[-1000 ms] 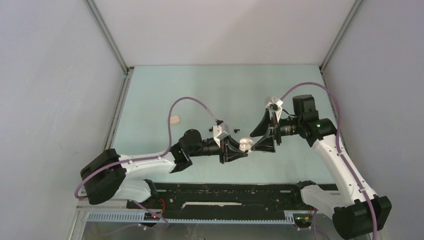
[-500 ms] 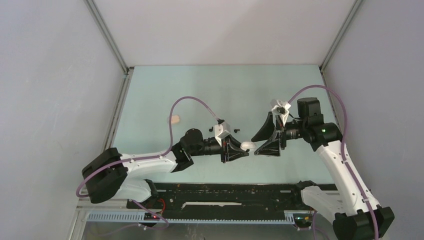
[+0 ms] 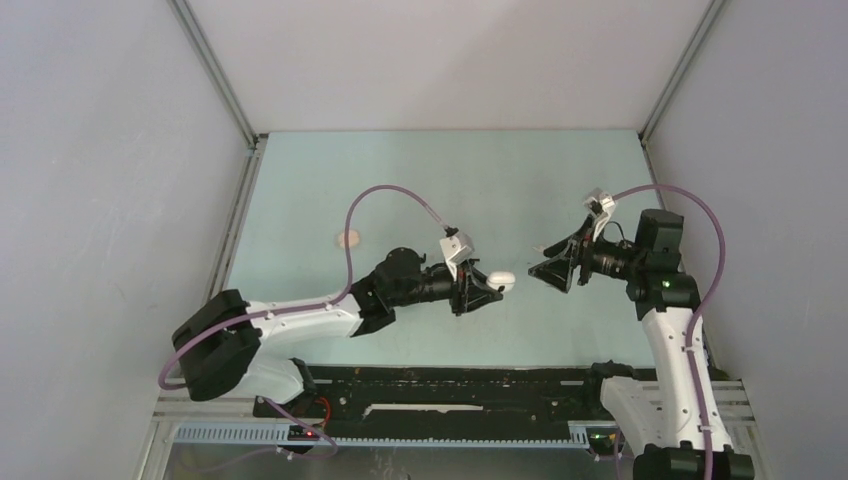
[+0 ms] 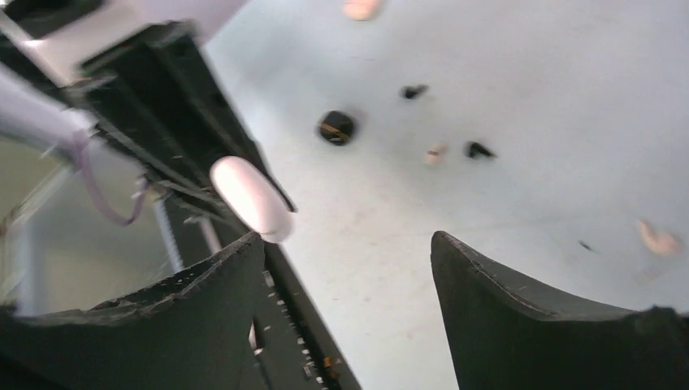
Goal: Insert the wireless bluetooth earbuds into the charging case
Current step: Place the charging case with the earbuds at the center of the board.
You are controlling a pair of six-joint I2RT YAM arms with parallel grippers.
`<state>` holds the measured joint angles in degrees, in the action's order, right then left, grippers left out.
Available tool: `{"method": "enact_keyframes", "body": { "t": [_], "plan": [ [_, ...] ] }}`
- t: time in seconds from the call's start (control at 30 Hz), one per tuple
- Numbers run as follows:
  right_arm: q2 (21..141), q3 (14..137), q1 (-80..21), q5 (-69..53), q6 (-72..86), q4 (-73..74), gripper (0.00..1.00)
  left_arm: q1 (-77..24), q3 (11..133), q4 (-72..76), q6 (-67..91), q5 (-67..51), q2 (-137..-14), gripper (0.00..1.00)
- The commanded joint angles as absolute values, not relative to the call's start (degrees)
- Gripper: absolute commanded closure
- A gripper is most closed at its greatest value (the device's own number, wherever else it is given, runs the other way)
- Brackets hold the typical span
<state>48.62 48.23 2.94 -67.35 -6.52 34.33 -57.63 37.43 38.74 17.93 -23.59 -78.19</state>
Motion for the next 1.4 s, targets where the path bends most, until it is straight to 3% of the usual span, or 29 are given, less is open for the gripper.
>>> {"method": "enact_keyframes", "body": {
  "t": [0.0, 0.47, 0.83, 1.37],
  "plan": [
    [45.11, 45.67, 6.90, -52.47, -0.26, 25.64, 0.21, -57.43, 45.99, 26.46, 17.33, -14.94, -80.54, 1.00],
    [37.30, 40.08, 13.42, -50.01, 2.94, 22.83, 0.17, -50.63, 77.79, 5.20, 35.49, -14.71, -105.07, 1.00],
    [37.70, 39.97, 12.74, -49.40, 2.48, 23.04, 0.17, -43.37, 83.72, 12.18, 52.81, -26.76, -121.43, 0.99],
    [36.98, 38.76, 14.40, -49.15, 2.28, 22.59, 0.16, -40.79, 90.72, 9.44, 59.96, -27.25, -131.00, 0.88]
  ]
}}
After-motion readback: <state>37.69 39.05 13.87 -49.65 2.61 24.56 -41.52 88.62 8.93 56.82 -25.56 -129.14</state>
